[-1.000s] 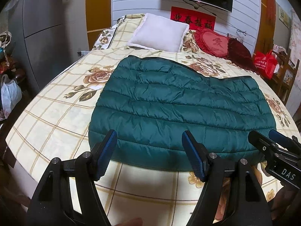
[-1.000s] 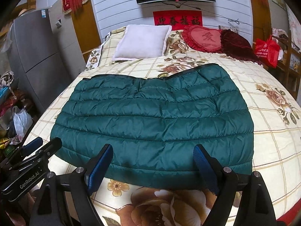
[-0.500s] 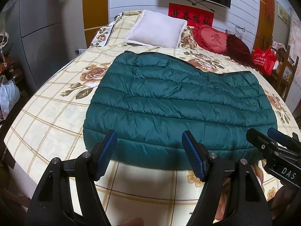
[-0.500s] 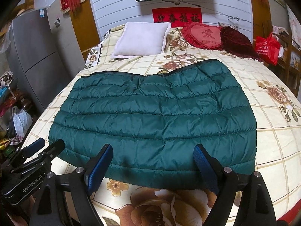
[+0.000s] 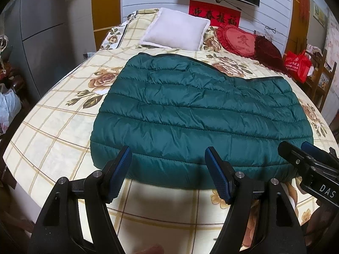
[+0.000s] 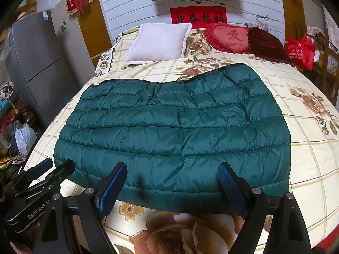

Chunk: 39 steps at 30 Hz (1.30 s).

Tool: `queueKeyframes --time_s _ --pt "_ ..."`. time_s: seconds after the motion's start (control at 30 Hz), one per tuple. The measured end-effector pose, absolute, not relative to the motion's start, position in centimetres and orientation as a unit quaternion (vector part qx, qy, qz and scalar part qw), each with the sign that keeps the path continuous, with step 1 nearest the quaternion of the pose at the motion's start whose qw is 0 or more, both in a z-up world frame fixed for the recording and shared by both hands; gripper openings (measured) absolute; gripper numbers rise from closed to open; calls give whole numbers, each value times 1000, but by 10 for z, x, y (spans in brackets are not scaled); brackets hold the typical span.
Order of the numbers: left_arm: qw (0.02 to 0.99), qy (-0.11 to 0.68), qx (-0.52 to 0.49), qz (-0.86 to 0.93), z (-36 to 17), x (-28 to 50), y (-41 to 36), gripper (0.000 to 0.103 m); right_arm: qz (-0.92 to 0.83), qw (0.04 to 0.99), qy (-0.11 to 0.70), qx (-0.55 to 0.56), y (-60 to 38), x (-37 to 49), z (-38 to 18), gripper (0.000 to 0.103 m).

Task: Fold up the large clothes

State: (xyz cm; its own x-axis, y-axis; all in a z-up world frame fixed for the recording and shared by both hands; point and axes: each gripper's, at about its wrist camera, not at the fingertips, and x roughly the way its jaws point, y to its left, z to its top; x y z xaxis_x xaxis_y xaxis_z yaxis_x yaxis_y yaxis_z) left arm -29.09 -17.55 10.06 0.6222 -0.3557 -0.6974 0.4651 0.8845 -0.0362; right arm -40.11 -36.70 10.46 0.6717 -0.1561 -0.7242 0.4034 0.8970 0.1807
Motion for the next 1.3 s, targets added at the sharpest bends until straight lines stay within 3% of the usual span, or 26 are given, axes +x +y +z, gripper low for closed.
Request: queueKeyframes --time_s 1.3 --pt "891 382 77 -234 94 -292 -180 72 -155 895 378 176 -368 -400 101 86"
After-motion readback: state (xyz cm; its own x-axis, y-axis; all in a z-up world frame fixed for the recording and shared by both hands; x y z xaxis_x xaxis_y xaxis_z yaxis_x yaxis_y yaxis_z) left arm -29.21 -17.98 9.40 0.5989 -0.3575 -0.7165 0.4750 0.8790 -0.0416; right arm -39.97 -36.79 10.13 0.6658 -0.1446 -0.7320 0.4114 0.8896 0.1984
